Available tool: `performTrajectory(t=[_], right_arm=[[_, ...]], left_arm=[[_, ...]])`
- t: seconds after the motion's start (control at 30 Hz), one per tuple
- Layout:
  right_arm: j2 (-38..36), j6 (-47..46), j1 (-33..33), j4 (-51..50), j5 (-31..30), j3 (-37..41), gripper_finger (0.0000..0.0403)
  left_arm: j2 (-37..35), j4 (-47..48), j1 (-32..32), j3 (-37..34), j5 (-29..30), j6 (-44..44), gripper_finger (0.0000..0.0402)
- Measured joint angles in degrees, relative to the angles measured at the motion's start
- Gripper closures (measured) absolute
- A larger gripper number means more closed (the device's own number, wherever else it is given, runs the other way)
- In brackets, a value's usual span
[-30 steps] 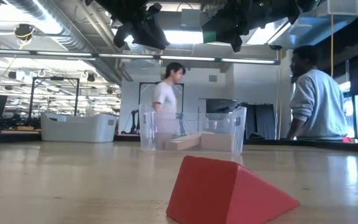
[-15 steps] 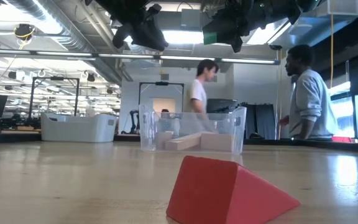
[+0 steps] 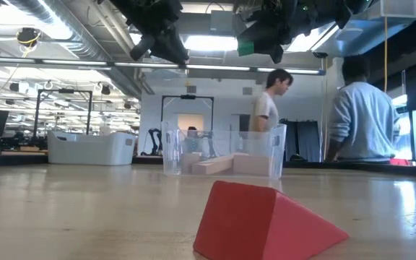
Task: Sort & place blocks by color
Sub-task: Put the green block into the white bin
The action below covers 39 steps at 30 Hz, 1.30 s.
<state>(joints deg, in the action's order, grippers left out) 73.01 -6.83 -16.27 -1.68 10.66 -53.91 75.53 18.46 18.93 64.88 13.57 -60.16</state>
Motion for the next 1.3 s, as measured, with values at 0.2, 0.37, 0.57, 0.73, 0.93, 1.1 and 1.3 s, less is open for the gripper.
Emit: performTrajectory(t=[0.2,0.37,0.57,0.73,0.93,1.1,1.3], right_arm=[[0.0,0.0,0.0,0.0,0.0,0.0,0.0273],[0.0,0.3,0.0,0.0,0.0,0.0,0.0273],[0.0,-0.1,0.0,0.1,0.0,0.0,0.0273],[0.0,-0.1,0.0,0.1,0.0,0.0,0.0273],[0.0,-0.2,0.0,0.1,0.0,0.0,0.0273],[0.0,-0.2,0.0,0.2,0.0,0.0,0.0273],[0.0,-0.3,0.0,0.8,0.0,0.0,0.0273]], left_arm=[[0.0,0.5,0.0,0.0,2.0,-2.0,0.0294],[0.0,0.5,-0.6,0.0,-0.4,-11.2,0.0287],[0.0,0.5,-2.0,0.0,-1.1,-16.9,0.0253],[0.0,0.5,-2.1,0.0,-0.9,-16.9,0.0199],[0.0,0.3,-2.1,0.0,1.3,-16.6,0.0181],[0.0,0.3,-2.1,0.0,0.6,-16.5,0.018],[0.0,0.3,-2.1,0.0,0.5,-16.5,0.018]])
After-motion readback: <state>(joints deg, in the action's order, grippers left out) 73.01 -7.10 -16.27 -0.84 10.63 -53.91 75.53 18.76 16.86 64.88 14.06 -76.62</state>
